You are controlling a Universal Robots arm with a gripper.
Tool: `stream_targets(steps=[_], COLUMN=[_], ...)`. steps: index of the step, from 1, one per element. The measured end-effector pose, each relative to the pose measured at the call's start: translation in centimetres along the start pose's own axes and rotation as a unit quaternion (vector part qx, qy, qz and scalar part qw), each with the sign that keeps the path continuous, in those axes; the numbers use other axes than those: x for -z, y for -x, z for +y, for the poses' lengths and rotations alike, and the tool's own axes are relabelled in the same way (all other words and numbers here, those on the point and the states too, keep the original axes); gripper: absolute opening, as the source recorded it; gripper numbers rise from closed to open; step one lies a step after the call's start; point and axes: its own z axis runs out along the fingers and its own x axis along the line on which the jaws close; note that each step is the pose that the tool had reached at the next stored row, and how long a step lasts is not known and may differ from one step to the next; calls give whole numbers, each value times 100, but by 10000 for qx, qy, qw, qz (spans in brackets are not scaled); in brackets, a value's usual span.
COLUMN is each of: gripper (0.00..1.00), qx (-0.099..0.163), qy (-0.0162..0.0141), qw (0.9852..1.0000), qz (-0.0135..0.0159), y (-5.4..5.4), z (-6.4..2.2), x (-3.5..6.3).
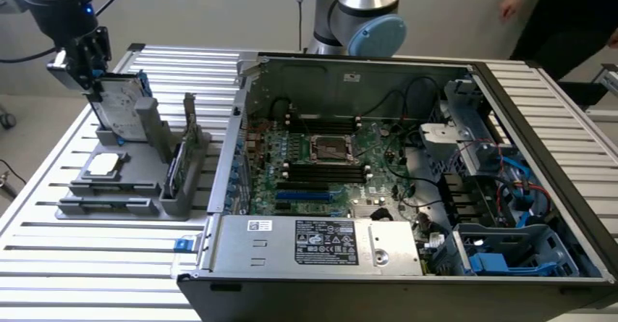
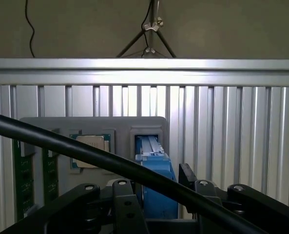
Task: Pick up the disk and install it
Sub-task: 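Pick up the disk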
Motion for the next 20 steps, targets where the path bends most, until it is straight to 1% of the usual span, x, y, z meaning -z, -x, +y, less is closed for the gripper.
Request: stream_targets(steps=[7, 8, 10, 11, 16, 18, 20], gripper=[47, 45, 45, 38, 38, 33, 33], qx=[12, 12, 12, 12, 13, 12, 12], qy=[13, 14, 17, 19, 37, 44, 50], qw=[10000, 10000, 10000, 10000, 10000, 10000, 10000], qz=[1, 1, 0, 1, 1, 0, 1], y=[0, 0, 0, 0, -7, -10, -14], z=[-5, -5, -5, -5, -5, -5, -5], x=[0, 0, 0, 0, 0, -1, 0])
